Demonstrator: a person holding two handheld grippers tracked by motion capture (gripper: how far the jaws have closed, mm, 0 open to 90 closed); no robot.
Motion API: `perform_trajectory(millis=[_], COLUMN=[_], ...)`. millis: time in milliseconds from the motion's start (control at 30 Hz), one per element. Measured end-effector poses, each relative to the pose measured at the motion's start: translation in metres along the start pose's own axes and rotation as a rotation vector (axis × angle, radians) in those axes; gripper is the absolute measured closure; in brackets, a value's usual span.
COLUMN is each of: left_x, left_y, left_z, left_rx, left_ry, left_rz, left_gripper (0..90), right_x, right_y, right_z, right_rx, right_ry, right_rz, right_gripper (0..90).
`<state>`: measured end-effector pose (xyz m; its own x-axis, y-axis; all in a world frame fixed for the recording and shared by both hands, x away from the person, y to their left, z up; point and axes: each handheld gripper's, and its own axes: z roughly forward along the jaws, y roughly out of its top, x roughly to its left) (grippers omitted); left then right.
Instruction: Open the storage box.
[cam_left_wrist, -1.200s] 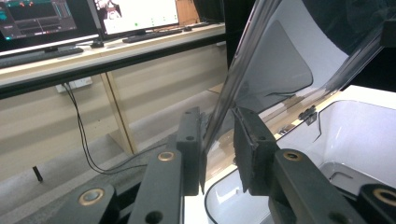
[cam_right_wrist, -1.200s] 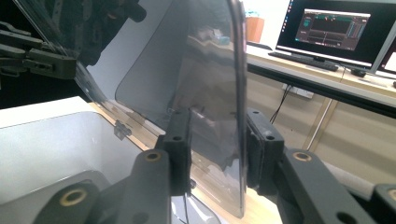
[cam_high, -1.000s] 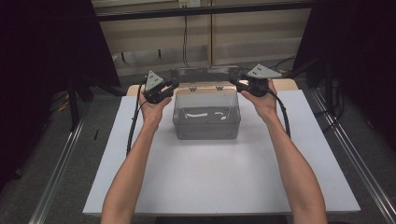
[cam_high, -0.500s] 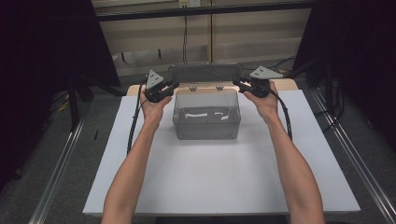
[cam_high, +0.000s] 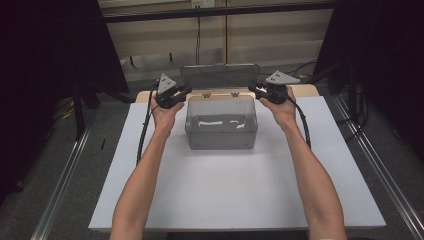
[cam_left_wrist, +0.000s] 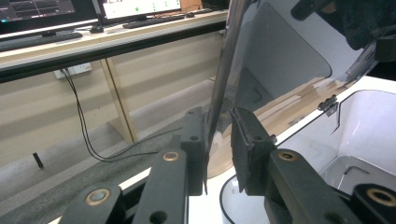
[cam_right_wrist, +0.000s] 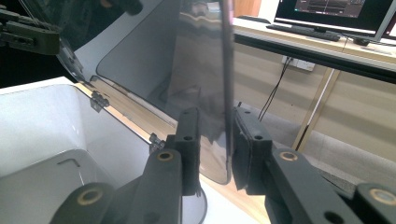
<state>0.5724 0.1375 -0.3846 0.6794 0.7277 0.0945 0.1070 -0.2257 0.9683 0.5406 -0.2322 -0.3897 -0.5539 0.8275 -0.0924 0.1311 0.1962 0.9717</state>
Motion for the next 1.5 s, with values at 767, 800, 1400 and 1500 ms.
perform_trajectory(millis=[767, 800, 1400, 1500], left_x=[0.006, 0.006, 0.007, 0.007], left_y=[-0.005, -0.005, -0.010, -0.010], left_z=[0.011, 0.011, 0.021, 0.021], left_rx=[0.030, 0.034, 0.052, 0.053], left_ry=[-0.018, -0.021, 0.003, 0.001], left_rz=[-0.019, -0.016, -0.038, -0.046], left_gripper=[73.2, 72.8, 72.4, 72.9], right_x=[-0.005, -0.004, -0.005, -0.005], right_y=[-0.003, -0.002, -0.002, -0.001], right_z=[0.010, 0.010, 0.014, 0.014], right_rx=[0.008, 0.011, -0.007, 0.001], right_ry=[-0.003, -0.004, -0.024, -0.027], right_rz=[0.026, 0.033, 0.058, 0.049], right_gripper=[73.3, 73.3, 73.1, 73.3])
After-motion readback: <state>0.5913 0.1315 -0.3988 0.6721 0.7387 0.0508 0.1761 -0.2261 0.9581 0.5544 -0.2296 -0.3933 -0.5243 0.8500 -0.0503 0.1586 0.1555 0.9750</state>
